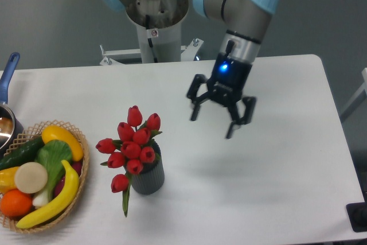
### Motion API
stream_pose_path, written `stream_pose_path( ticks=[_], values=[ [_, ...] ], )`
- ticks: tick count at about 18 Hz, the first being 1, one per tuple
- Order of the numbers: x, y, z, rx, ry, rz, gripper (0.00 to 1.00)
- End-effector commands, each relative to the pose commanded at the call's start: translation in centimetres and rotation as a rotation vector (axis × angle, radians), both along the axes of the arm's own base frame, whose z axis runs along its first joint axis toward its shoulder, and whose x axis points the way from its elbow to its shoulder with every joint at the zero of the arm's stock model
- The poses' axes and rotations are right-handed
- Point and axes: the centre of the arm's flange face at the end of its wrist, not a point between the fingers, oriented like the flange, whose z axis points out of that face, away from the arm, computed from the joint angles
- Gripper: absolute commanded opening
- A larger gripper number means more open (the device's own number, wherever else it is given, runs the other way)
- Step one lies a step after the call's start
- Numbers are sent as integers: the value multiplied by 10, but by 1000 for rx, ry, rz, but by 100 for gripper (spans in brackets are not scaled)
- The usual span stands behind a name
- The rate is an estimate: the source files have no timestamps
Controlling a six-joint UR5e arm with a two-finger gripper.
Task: Insert the flowers into the vase
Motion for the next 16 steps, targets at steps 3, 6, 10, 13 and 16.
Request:
stream_pose_path(
  ticks=[3, 6, 10, 13, 16],
  values=[
    [-13, -10, 31, -176, -11, 65, 100],
    [-14, -30, 47, -382, 71, -75, 100],
    [-16, -72, 61, -475, 125, -189, 100],
    [-21, -103, 62, -507, 142, -238, 100],
    [-25, -125, 61, -528, 158, -287, 100]
  ],
)
